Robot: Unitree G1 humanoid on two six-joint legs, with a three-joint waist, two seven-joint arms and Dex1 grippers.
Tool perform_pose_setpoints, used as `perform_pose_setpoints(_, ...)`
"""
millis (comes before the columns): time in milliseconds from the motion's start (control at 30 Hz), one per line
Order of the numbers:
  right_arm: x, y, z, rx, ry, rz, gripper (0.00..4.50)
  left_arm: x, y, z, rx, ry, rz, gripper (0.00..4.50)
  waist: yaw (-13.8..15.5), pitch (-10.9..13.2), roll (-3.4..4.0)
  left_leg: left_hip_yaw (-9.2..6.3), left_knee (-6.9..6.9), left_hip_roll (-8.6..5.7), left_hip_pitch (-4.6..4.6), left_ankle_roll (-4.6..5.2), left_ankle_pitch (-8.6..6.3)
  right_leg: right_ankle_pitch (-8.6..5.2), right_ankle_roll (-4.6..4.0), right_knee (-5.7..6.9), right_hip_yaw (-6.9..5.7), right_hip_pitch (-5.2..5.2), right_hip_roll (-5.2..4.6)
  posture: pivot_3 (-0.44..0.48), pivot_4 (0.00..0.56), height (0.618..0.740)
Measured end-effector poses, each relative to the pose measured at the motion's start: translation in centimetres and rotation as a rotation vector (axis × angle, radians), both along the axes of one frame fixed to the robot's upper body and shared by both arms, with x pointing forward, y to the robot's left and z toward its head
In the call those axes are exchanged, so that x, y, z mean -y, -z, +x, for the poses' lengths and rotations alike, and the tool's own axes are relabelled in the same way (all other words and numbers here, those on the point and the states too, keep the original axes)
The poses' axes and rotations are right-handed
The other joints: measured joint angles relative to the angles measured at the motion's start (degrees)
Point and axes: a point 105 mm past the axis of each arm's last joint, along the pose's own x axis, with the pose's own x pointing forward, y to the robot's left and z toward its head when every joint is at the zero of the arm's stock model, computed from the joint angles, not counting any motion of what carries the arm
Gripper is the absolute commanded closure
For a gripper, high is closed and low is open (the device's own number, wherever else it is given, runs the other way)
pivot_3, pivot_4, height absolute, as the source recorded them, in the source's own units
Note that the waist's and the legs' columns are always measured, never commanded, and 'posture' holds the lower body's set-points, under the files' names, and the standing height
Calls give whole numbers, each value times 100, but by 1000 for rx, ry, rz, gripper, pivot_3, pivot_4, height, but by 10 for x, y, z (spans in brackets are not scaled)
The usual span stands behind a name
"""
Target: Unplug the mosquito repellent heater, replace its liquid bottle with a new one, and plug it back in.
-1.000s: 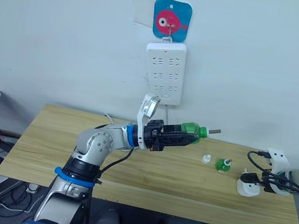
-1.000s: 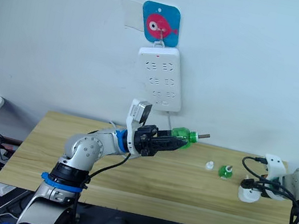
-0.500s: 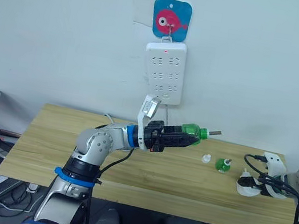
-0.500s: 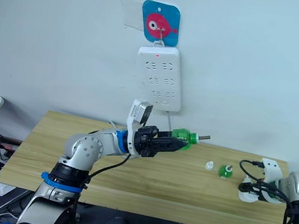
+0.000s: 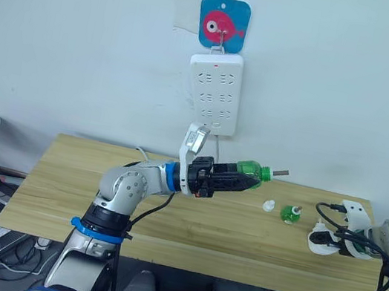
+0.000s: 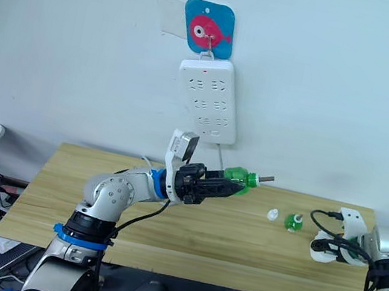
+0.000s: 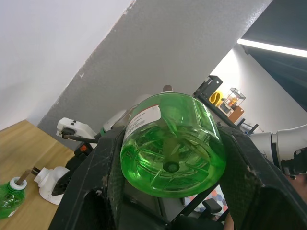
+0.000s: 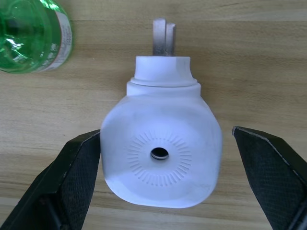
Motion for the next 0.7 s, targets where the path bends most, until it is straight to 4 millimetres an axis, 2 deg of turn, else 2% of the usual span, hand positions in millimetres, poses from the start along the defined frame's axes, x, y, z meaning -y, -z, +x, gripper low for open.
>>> perform_pose_setpoints(33, 0, 1, 0, -2, 0, 3, 24, 0, 0, 0, 0, 0, 0, 2203, 0, 0, 0, 0, 0, 0, 0, 0, 0, 0, 0, 0, 0, 0, 0, 19, 225, 740)
perform_pose_setpoints(100, 0, 2, 0, -2, -2, 5, 387, 0, 0, 0, 0, 0, 0, 2203, 0, 4, 0, 1, 0, 0, 0, 0, 0, 0, 0, -1, 0, 0, 0, 19, 225, 740)
perform_pose_setpoints(233, 2, -2, 4, 12, -5, -6, 1521, 0, 0, 0, 1, 0, 1, 2203, -9, 8, -8, 0, 0, 1, 3, 0, 0, 0, 1, -2, 0, 3, 0, 19, 224, 740)
perform_pose_setpoints(433, -1, -3, 4, 14, -12, 21, 1536, 1, 0, -1, 2, 7, 4, 2203, -6, 31, -13, -1, -2, 1, 0, -1, 0, 1, 3, -6, -1, 3, 0, 15, 226, 740)
perform_pose_setpoints(533, 6, -11, -1, 22, 4, 31, 1536, 1, 0, -1, 4, 8, 5, 2203, 10, 52, 7, 0, -2, -5, -2, -1, 0, 1, 3, -7, -1, 2, -6, 8, 227, 740)
perform_pose_setpoints(633, 25, -44, -12, 85, 3, 47, 1536, -1, 2, -1, 8, 9, 15, 2203, 27, 101, 47, 2, -1, -11, -8, -1, 0, 1, 8, -8, 0, -3, -11, -7, 224, 740)
perform_pose_setpoints(700, 26, -71, -21, 134, 7, 123, 1536, -5, 3, 0, 11, 13, 26, 2203, 40, 106, 40, -1, -6, -6, -7, -1, 0, 0, 10, -10, -6, -2, -8, -19, 221, 740)
